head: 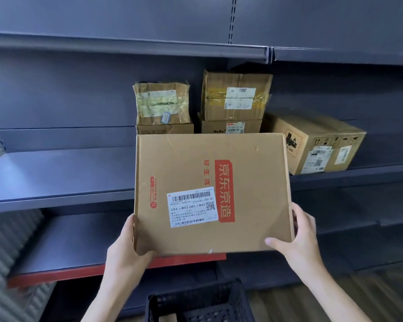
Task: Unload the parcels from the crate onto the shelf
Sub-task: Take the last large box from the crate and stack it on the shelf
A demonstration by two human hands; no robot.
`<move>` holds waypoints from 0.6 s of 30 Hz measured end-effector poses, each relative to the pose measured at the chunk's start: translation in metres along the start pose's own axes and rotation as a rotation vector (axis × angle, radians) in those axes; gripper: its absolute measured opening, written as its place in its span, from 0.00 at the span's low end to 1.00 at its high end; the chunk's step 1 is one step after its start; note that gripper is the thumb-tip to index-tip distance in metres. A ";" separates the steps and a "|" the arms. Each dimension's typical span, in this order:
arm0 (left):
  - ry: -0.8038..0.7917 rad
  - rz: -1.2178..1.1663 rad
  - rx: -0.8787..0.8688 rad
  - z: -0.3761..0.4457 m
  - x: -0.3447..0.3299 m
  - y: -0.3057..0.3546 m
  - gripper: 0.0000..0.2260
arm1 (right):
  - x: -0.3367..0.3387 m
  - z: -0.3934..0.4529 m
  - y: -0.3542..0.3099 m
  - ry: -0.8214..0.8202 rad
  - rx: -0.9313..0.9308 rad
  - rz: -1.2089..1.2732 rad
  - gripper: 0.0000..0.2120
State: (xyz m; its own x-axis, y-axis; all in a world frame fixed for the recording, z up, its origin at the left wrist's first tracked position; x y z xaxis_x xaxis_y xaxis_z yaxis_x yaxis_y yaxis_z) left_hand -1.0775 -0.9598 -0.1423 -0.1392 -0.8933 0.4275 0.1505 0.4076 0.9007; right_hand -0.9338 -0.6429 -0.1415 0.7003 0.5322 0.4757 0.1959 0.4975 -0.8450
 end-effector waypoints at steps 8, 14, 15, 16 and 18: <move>-0.044 -0.002 -0.112 -0.001 -0.017 0.037 0.38 | 0.039 -0.006 0.010 0.110 0.016 0.069 0.43; -0.031 0.007 -0.127 -0.015 -0.036 0.059 0.38 | 0.062 -0.002 0.026 0.108 0.024 0.115 0.43; -0.026 0.000 -0.122 -0.019 -0.041 0.062 0.38 | 0.067 -0.001 0.031 0.106 0.023 0.120 0.43; -0.021 -0.003 -0.118 -0.023 -0.047 0.065 0.38 | 0.074 0.001 0.036 0.103 0.020 0.124 0.43; -0.014 0.007 -0.116 -0.031 -0.062 0.072 0.38 | 0.088 0.006 0.047 0.098 0.015 0.135 0.43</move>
State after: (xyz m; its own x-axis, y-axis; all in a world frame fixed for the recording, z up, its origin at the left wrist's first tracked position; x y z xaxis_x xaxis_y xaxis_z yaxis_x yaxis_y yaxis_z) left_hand -1.0279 -0.8812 -0.1066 -0.1517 -0.8874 0.4352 0.2636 0.3880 0.8831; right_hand -0.8668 -0.5688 -0.1376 0.7835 0.5256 0.3315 0.0860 0.4366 -0.8956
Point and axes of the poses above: each hand's wrist, its own z-axis towards the middle knuckle, its own x-axis out of the back of the hand, y = z × x, the point moved 4 cm from there along z, towards the middle knuckle, and after that the axes turned 5 degrees about -z, right-handed, at the moved point
